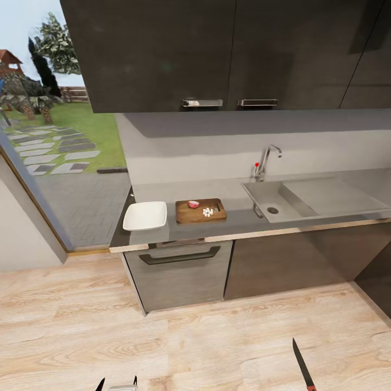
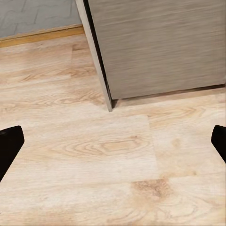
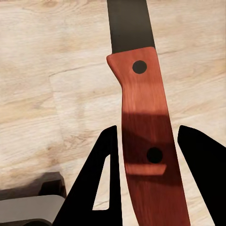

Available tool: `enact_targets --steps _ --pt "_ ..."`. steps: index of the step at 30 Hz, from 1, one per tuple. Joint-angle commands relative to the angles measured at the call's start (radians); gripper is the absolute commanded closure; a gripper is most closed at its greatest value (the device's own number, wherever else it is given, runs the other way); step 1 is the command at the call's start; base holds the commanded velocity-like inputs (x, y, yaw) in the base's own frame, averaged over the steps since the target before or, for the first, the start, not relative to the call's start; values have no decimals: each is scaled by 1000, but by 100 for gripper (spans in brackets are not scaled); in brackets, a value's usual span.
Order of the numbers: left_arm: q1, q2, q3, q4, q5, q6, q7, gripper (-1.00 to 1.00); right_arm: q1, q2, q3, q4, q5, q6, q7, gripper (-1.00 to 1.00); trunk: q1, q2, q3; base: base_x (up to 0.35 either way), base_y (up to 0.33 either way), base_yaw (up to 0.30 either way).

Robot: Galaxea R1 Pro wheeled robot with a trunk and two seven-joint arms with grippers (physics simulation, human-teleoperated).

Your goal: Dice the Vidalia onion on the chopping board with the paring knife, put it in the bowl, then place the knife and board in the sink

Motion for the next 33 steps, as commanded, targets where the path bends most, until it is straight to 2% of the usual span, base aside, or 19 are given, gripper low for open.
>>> enact_targets --steps 1,11,30,33 --pt "-2 -1 -9 4 4 -4 4 -100 -1 0 -9 -2 8 -5 3 100 1 -2 -2 0 0 0" --pt "-1 -1 -9 4 4 -3 4 -100 -1 1 -9 -3 6 -5 -4 100 1 -2 -3 0 0 30" --pt "0 -7 -9 4 4 -2 2 -100 -1 0 -9 -3 6 -5 -5 100 1 -2 -18 0 -82 233" --pt "0 -7 -9 4 4 -2 2 -100 -1 -1 -9 -3 6 -5 -5 100 1 -2 -19 0 -13 72"
